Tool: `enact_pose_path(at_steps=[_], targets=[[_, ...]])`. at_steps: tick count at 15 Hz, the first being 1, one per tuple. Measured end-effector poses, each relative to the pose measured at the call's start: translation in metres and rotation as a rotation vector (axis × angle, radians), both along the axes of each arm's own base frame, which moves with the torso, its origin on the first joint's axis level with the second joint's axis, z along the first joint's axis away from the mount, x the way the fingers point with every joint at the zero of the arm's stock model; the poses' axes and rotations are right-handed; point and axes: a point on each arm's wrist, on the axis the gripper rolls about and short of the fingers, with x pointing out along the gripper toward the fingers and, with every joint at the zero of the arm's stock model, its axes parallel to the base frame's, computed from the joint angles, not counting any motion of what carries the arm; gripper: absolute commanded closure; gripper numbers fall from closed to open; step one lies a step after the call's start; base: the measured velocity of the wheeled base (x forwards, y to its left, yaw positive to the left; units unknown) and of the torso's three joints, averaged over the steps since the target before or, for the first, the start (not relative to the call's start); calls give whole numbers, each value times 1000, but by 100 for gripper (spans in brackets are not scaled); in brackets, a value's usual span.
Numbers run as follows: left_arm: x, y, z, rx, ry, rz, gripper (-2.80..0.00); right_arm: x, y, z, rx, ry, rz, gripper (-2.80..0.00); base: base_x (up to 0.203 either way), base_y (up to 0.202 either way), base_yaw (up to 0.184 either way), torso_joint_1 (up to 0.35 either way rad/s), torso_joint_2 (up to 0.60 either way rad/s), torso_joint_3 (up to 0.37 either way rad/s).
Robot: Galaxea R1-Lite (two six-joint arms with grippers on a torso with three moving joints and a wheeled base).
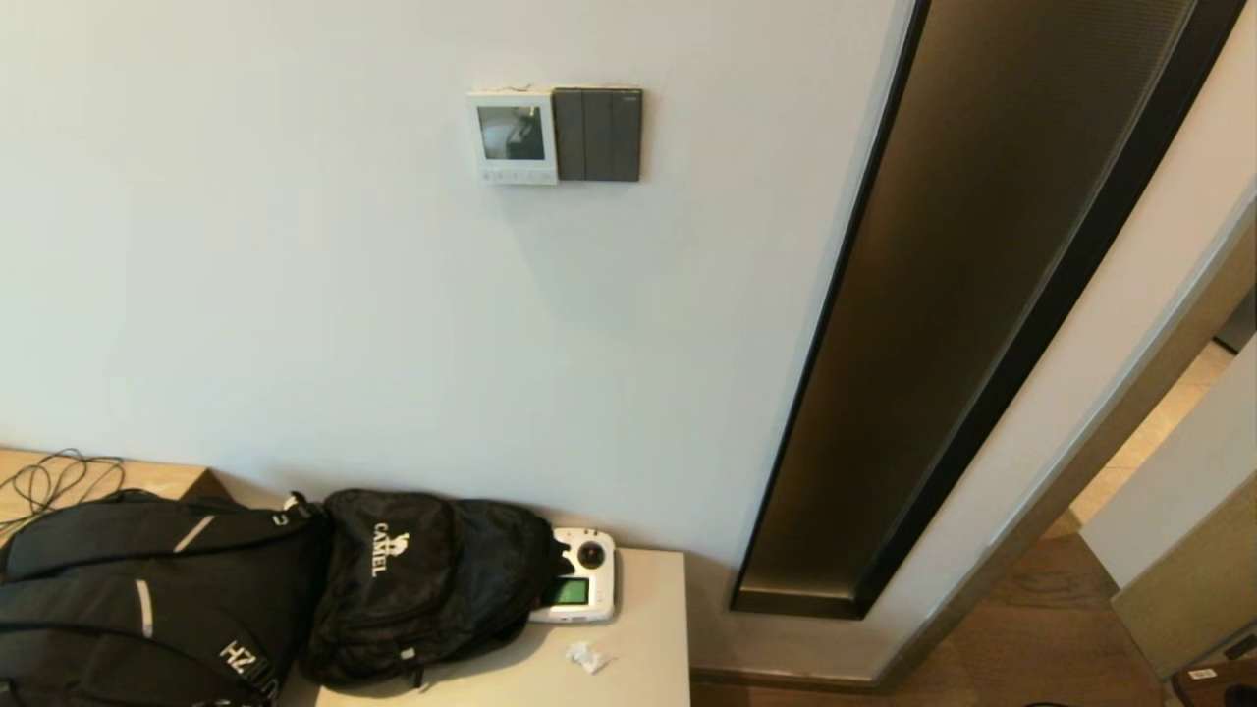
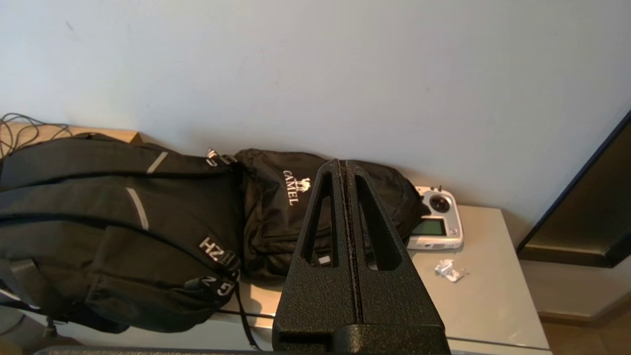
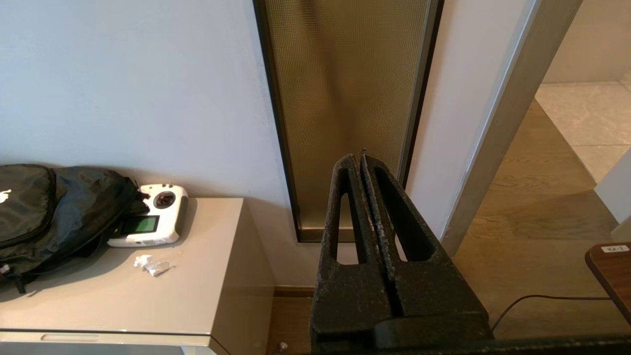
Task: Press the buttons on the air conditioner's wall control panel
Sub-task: Turn on the central air conditioner
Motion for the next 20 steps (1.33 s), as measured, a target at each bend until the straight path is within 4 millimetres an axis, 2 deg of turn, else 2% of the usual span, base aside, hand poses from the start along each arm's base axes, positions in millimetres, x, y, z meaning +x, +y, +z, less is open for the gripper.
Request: enact_pose_path(at_steps=[12,16,20], targets=[[-1,0,3,10,-4,8,0,0,0,0,0,0,0,0,0,0,0,0,0,0],[-13,0,47,5,-68,0,0,0,0,0,0,0,0,0,0,0,0,0,0,0],[-7,0,112,1,-90,-15,0,0,0,0,0,0,0,0,0,0,0,0,0,0]])
